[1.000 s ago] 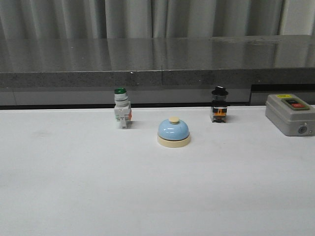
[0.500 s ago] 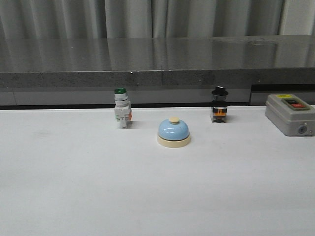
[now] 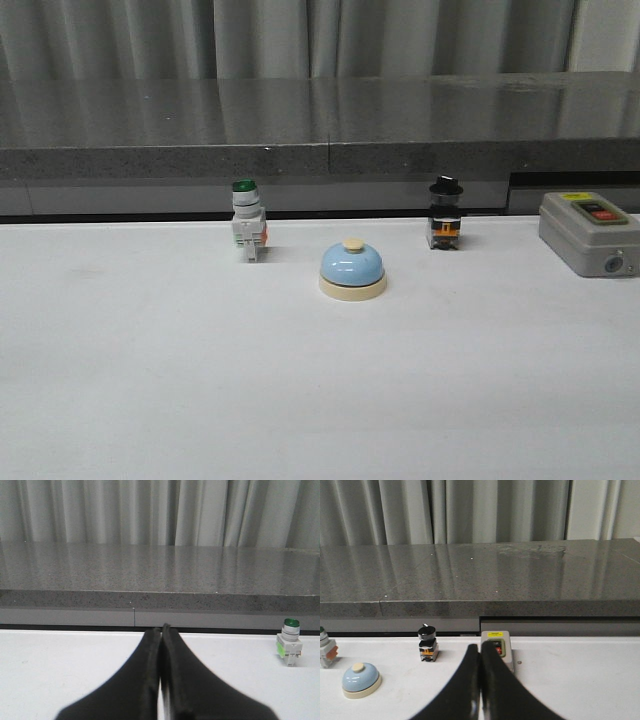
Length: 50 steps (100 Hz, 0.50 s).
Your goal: Place and press bell with both arms
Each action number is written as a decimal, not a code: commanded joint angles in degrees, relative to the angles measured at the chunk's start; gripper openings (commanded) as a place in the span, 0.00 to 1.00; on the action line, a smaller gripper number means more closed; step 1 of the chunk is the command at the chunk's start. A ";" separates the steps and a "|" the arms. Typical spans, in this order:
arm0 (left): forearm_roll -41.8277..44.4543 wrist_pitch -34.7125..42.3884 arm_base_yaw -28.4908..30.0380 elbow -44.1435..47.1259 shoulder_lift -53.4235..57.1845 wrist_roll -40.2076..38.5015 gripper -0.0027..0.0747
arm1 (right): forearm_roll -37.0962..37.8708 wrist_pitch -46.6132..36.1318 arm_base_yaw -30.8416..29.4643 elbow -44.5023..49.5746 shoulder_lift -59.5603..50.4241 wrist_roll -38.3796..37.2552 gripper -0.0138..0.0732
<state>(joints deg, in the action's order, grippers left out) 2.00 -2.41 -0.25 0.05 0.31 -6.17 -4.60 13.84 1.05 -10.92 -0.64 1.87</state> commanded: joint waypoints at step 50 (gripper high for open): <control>-0.43 4.55 0.03 2.41 1.72 -0.51 0.01 | 1.76 -20.63 -0.24 11.60 -1.05 -0.04 0.09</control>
<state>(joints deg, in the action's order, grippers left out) 2.00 -2.41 -0.25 0.05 0.31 -6.17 -3.47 -2.33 1.05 1.48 -0.62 1.87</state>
